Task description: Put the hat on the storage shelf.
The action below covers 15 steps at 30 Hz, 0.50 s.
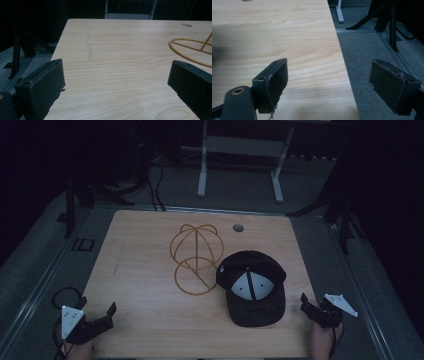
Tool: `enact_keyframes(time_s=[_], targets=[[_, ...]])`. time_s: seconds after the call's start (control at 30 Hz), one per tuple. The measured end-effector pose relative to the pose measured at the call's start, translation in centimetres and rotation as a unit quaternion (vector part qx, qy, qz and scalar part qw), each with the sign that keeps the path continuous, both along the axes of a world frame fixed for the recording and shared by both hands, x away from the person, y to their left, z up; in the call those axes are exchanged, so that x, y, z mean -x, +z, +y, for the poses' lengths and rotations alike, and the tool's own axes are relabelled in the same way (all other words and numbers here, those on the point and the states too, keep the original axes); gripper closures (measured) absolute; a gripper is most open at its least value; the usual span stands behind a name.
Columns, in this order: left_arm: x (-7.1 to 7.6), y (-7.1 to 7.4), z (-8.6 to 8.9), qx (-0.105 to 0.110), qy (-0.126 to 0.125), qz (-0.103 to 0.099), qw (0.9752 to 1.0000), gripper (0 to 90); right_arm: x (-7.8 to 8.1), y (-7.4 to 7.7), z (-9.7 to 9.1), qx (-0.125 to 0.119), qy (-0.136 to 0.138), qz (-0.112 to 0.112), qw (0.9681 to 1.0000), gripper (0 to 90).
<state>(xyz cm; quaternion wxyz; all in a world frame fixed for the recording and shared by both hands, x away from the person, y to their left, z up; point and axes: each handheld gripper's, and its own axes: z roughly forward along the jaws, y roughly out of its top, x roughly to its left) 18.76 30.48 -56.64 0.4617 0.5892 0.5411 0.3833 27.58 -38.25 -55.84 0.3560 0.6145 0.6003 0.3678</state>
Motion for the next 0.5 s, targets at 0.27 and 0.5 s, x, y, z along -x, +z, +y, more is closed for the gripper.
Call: enact_keyframes(time_s=[0.27, 0.5], targets=[[0.1, 0.2, -0.4, -0.002, -0.013, -0.002, 0.9999, 1.4, -0.3, 0.0, 0.2, 0.012, 0.011, 0.012, 0.9998, 14.4], [0.2, 0.3, -1.1, -0.004, -0.027, -0.017, 0.9995, 1.4, -0.4, 1.8, -0.3, -0.055, 0.043, 0.005, 0.9975, 13.7]])
